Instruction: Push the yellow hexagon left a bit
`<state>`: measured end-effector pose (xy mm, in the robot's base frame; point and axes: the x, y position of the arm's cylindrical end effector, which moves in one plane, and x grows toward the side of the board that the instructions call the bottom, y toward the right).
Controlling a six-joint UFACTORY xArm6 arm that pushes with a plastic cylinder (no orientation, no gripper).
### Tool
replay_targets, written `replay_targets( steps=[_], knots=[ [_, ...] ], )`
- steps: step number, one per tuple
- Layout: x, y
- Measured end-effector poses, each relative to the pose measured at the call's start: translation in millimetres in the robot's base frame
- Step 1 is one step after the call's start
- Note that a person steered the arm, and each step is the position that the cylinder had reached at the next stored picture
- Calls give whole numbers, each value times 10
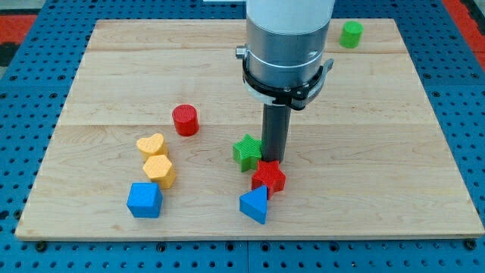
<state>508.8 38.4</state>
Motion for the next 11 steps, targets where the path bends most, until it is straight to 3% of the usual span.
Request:
replay_targets(
  steps=[1,2,3,4,5,7,9,11],
  knots=[
    [135,363],
    [683,405],
    [1095,-85],
    [1101,-731],
    [1096,-948],
    [495,-931],
    [336,-1529],
    [82,-1533]
  ],
)
